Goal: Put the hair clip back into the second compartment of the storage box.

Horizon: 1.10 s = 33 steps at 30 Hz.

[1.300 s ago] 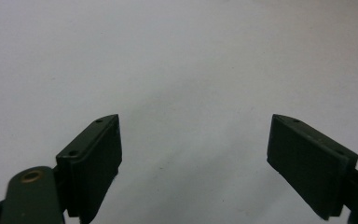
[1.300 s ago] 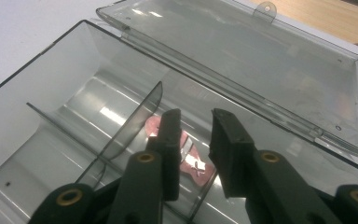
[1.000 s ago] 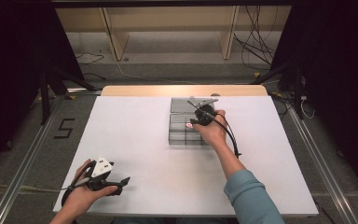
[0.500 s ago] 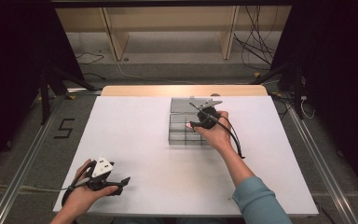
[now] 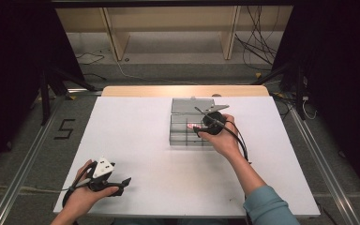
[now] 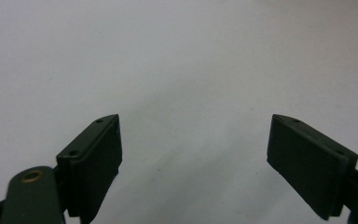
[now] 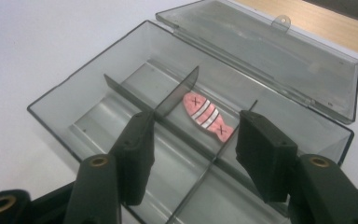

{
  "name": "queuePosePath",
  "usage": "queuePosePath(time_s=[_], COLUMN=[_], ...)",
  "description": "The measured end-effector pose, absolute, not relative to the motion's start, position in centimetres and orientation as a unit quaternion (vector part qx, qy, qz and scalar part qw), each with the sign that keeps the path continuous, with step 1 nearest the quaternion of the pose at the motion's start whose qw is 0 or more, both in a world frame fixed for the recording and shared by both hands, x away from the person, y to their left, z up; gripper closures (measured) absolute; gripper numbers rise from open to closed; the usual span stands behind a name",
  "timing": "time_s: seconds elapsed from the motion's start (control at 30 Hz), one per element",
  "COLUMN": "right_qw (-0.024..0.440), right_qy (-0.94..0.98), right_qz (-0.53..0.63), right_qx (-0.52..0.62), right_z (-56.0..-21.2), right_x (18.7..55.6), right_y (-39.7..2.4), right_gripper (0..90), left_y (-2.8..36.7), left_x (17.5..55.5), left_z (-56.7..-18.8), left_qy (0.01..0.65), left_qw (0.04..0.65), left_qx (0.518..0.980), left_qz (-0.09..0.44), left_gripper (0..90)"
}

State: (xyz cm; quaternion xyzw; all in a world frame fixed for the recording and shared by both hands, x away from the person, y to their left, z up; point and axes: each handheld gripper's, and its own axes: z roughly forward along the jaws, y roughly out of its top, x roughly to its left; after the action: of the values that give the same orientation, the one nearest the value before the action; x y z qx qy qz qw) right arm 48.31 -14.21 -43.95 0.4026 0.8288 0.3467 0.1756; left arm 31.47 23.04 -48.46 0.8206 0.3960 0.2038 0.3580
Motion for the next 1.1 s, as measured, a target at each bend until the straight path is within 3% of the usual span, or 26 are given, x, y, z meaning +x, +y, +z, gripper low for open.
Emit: queuePosePath(time_s=[1.1], right_qw=[0.167], right_qy=[0.819], right_qz=[0.380], right_qx=[0.396], right_z=[-43.8], right_x=[43.1], right_y=[-18.7], right_gripper=[32.5], left_y=[22.9], left_x=[31.5], left_z=[-48.5], left_qy=[0.395], left_qw=[0.363], left_qx=[0.818], left_qz=[0.207], left_gripper=[17.7])
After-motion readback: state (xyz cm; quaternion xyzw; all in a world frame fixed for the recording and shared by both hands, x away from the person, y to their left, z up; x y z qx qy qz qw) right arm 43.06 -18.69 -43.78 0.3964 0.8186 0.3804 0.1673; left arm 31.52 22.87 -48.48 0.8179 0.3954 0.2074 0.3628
